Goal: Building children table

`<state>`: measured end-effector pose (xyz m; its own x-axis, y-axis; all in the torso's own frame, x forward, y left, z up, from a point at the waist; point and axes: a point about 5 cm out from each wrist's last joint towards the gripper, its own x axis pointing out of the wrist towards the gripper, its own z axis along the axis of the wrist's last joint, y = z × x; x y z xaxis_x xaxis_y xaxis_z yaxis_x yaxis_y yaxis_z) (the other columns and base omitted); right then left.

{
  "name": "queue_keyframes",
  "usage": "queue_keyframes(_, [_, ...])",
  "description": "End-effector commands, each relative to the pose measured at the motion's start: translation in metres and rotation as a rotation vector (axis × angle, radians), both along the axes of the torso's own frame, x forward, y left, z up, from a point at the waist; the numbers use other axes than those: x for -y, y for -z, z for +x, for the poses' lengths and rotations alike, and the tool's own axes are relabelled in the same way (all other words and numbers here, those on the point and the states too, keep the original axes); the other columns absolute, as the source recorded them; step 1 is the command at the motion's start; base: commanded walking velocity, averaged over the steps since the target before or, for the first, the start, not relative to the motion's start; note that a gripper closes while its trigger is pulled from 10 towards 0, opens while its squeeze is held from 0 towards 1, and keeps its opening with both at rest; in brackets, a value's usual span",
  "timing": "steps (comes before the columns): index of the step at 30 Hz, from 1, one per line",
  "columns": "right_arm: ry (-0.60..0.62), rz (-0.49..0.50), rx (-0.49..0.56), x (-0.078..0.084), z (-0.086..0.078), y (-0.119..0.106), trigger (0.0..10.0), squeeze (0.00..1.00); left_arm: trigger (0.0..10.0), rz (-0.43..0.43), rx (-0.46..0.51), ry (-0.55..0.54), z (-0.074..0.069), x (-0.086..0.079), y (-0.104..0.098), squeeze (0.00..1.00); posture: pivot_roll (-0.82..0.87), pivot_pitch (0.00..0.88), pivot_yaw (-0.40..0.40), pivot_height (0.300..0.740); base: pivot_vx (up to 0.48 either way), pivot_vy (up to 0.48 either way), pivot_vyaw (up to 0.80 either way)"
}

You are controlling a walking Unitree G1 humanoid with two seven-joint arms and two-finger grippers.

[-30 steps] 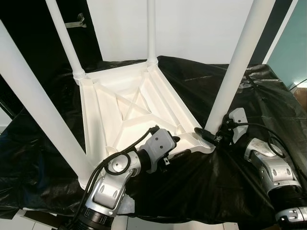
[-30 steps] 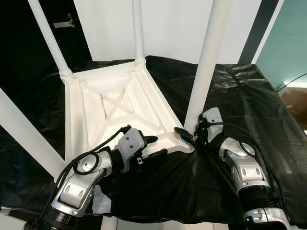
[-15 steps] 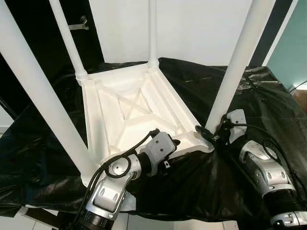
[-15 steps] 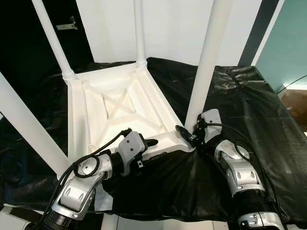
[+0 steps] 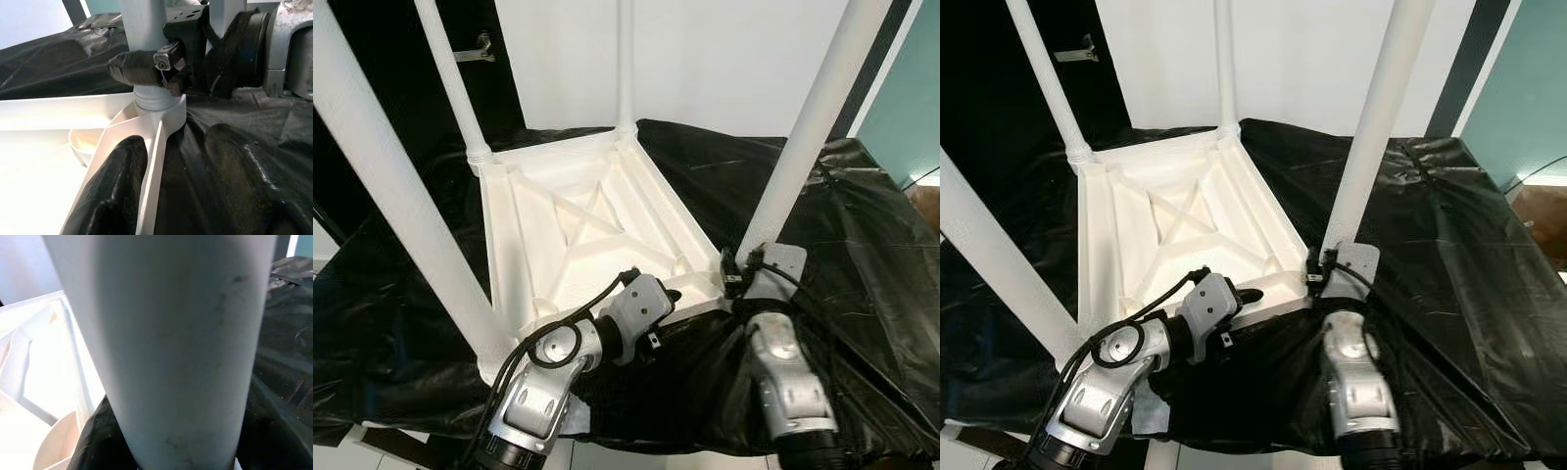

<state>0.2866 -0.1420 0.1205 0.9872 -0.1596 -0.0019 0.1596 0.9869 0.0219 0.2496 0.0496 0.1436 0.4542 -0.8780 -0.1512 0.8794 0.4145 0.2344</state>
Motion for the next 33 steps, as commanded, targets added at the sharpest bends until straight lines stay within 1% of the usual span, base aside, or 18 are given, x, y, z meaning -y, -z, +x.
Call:
queue_keyframes(1, [0.047, 0.004, -0.091, 0.006, -0.006, 0.017, 10.0, 0.00, 10.0, -0.001, 0.017, -0.089, 0.004, -0.003, -0.001, 0.00, -0.04, 0.000, -0.006, 0.740, 0.000, 0.000, 0.00])
queue_keyframes(11, [0.083, -0.013, -0.099, 0.009, -0.008, 0.016, 10.0, 0.00, 10.0, -0.003, 0.023, -0.098, 0.006, -0.005, -0.004, 0.00, -0.05, 0.001, -0.001, 0.740, 0.000, 0.000, 0.00])
queue_keyframes(12, [0.077, -0.020, -0.089, 0.010, -0.008, 0.014, 10.0, 1.00, 10.0, -0.003, 0.026, -0.097, 0.006, -0.005, -0.004, 0.00, -0.05, 0.003, -0.001, 0.740, 0.000, 0.000, 0.00])
queue_keyframes(15, [0.059, -0.028, -0.064, 0.012, -0.008, 0.011, 10.0, 1.00, 10.0, -0.005, 0.029, -0.096, 0.006, -0.004, -0.005, 0.00, -0.05, 0.003, 0.000, 0.740, 0.000, 0.000, 0.00])
queue_keyframes(18, [0.008, -0.019, 0.002, 0.022, -0.010, 0.003, 10.0, 1.00, 10.0, -0.005, 0.030, -0.098, 0.006, -0.005, -0.005, 0.00, -0.05, 0.003, 0.002, 0.740, 0.000, 0.000, 0.00])
queue_keyframes(19, [0.008, -0.019, 0.002, 0.022, -0.010, 0.003, 10.0, 1.00, 10.0, -0.005, 0.030, -0.098, 0.006, -0.005, -0.005, 0.00, -0.05, 0.003, 0.002, 0.740, 0.000, 0.000, 0.00])
queue_keyframes(21, [-0.033, -0.020, 0.027, 0.026, -0.011, 0.000, 10.0, 1.00, 10.0, -0.004, 0.030, -0.099, 0.006, -0.006, -0.005, 0.00, -0.05, 0.003, 0.002, 0.740, 0.000, 0.000, 0.00])
queue_keyframes(22, [-0.076, -0.022, 0.044, 0.031, -0.012, -0.003, 10.0, 1.00, 10.0, -0.002, 0.030, -0.100, 0.006, -0.007, -0.004, 0.00, -0.05, 0.003, 0.004, 0.740, 0.000, 0.000, 0.00])
queue_keyframes(23, [-0.076, -0.022, 0.044, 0.031, -0.012, -0.003, 10.0, 1.00, 10.0, -0.002, 0.030, -0.100, 0.006, -0.007, -0.004, 0.00, -0.05, 0.003, 0.004, 0.740, 0.000, 0.000, 0.00])
queue_keyframes(24, [-0.126, -0.014, 0.056, 0.034, -0.013, -0.004, 10.0, 1.00, 10.0, -0.001, 0.030, -0.101, 0.006, -0.007, -0.004, 0.00, -0.05, 0.003, 0.004, 0.740, 0.000, 0.000, 0.00])
queue_keyframes(25, [-0.126, -0.014, 0.056, 0.034, -0.013, -0.004, 10.0, 1.00, 10.0, -0.001, 0.030, -0.101, 0.006, -0.007, -0.004, 0.00, -0.05, 0.003, 0.004, 0.740, 0.000, 0.000, 0.00])
queue_keyframes(26, [-0.190, -0.004, 0.061, 0.040, -0.013, -0.007, 10.0, 1.00, 10.0, 0.000, 0.029, -0.100, 0.006, -0.007, -0.004, 0.00, -0.05, 0.002, 0.007, 0.740, 0.000, 0.000, 0.00])
queue_keyframes(27, [-0.190, -0.004, 0.061, 0.040, -0.013, -0.007, 10.0, 1.00, 10.0, 0.000, 0.029, -0.100, 0.006, -0.007, -0.004, 0.00, -0.05, 0.002, 0.007, 0.740, 0.000, 0.000, 0.00])
queue_keyframes(28, [-0.254, -0.013, 0.065, 0.047, -0.012, -0.009, 10.0, 1.00, 10.0, -0.001, 0.029, -0.098, 0.007, -0.007, -0.004, 0.00, -0.06, 0.003, 0.009, 0.740, 0.000, 0.000, 0.00])
queue_keyframes(29, [-0.322, -0.021, 0.062, 0.051, -0.010, -0.012, 10.0, 0.00, 10.0, -0.001, 0.028, -0.094, 0.007, -0.006, -0.004, 0.00, -0.06, 0.000, 0.012, 0.740, 0.000, 0.000, 0.00])
queue_keyframes(30, [-0.322, -0.021, 0.062, 0.051, -0.010, -0.012, 10.0, 0.00, 10.0, -0.001, 0.028, -0.094, 0.007, -0.006, -0.004, 0.00, -0.06, 0.000, 0.012, 0.740, 0.000, 0.000, 0.00])
queue_keyframes(31, [-0.363, -0.028, 0.058, 0.054, -0.009, -0.013, 10.0, 0.00, 10.0, -0.002, 0.027, -0.092, 0.007, -0.006, -0.004, 0.00, -0.06, 0.000, 0.012, 0.740, 0.000, 0.000, 0.00])
queue_keyframes(33, [-0.508, -0.091, 0.044, 0.054, -0.003, -0.015, 10.0, 0.00, 10.0, -0.004, 0.028, -0.086, 0.008, -0.004, -0.005, 0.00, -0.07, 0.000, 0.012, 0.740, 0.000, 0.000, 0.00])
